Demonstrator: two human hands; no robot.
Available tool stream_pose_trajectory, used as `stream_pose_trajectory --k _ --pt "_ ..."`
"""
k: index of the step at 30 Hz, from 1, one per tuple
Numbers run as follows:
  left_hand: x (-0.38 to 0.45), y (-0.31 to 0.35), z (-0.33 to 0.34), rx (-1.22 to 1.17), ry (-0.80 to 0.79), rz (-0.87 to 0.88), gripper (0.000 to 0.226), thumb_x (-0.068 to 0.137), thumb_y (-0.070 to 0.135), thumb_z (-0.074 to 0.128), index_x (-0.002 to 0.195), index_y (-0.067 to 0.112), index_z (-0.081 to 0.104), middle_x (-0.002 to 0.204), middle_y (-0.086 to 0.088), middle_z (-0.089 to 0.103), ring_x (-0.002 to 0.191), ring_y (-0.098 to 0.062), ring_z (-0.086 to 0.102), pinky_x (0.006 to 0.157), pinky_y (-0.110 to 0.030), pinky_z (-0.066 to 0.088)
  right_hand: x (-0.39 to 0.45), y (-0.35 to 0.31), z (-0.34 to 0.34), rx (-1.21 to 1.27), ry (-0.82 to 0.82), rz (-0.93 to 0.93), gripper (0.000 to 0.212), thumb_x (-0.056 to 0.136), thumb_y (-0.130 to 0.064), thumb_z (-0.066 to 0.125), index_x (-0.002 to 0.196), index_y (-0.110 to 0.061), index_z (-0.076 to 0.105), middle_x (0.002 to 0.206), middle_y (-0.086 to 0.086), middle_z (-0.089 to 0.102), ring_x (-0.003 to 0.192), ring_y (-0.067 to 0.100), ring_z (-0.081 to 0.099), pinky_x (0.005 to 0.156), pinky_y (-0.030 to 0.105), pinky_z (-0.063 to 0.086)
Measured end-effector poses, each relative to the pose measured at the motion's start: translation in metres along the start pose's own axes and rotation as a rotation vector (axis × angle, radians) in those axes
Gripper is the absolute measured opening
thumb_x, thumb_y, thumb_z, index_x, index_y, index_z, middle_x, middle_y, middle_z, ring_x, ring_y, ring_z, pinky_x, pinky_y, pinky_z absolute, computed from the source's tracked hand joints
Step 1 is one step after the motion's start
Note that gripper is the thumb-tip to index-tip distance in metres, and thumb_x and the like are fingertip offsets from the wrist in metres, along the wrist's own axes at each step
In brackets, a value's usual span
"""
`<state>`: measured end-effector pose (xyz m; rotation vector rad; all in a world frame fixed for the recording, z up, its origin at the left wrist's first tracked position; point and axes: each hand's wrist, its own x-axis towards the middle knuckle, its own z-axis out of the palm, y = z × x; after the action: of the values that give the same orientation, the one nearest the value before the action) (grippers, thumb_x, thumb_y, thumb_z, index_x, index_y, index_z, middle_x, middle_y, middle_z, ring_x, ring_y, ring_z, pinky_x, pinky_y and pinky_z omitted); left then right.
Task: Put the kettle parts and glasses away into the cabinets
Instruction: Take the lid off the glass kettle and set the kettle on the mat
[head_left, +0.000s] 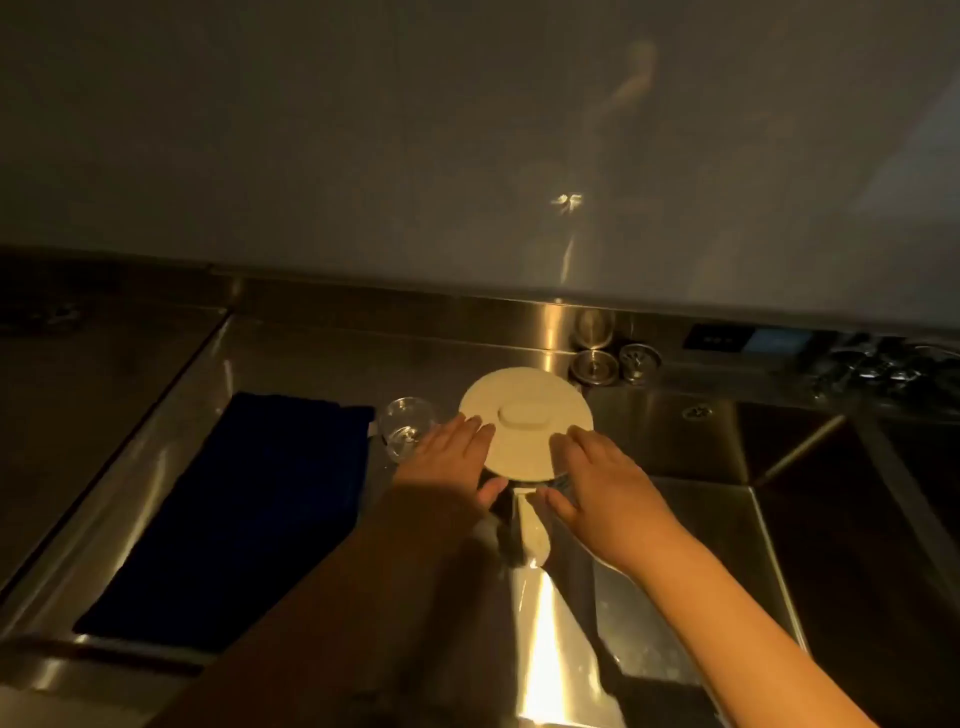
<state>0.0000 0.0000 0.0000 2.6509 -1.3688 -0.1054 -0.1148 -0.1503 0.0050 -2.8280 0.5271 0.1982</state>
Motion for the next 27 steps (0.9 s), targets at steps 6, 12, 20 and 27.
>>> stream_pose_trajectory --k 6,12,20,27 --pt "0.033 -0.002 0.022 -0.051 0.020 0.005 0.060 0.094 0.046 0.042 0.138 0.006 0.044 0.144 -0.014 0.044 0.132 -0.030 0.042 0.107 -0.039 0.034 0.030 0.018 0.010 -0.011 0.038 -0.062 0.066 0.095 -0.052 0.035 0.148 -0.018 0.015 0.158 0.003 0.006 0.144 0.021 -0.001 0.115 0.034 0.003" --pt "0.054 -0.013 0.017 -0.076 -0.036 0.090 0.068 0.095 0.050 0.026 0.143 0.003 0.035 0.148 -0.015 0.036 0.137 -0.030 0.033 0.112 -0.039 0.025 0.051 0.015 0.007 -0.004 0.078 -0.069 0.065 0.095 -0.049 0.037 0.147 -0.015 0.018 0.157 0.003 0.010 0.144 0.020 0.002 0.115 0.031 0.002" --pt "0.069 -0.022 0.022 -0.074 -0.012 0.201 0.051 0.091 0.039 0.045 0.119 -0.001 0.062 0.126 -0.021 0.059 0.119 -0.032 0.056 0.097 -0.042 0.049 0.059 -0.003 0.015 0.037 0.173 0.005 0.055 0.097 -0.041 0.041 0.144 -0.015 0.030 0.153 0.008 0.023 0.143 0.024 0.011 0.113 0.031 0.007" --pt "0.084 -0.032 0.024 -0.125 -0.124 0.255 0.049 0.102 0.035 0.033 0.147 0.015 0.025 0.158 -0.004 0.015 0.146 -0.018 0.004 0.117 -0.029 0.007 0.063 -0.013 0.023 0.003 0.266 0.104 0.042 0.091 -0.032 0.053 0.125 -0.009 0.052 0.140 0.016 0.045 0.134 0.033 0.035 0.108 0.045 0.030"
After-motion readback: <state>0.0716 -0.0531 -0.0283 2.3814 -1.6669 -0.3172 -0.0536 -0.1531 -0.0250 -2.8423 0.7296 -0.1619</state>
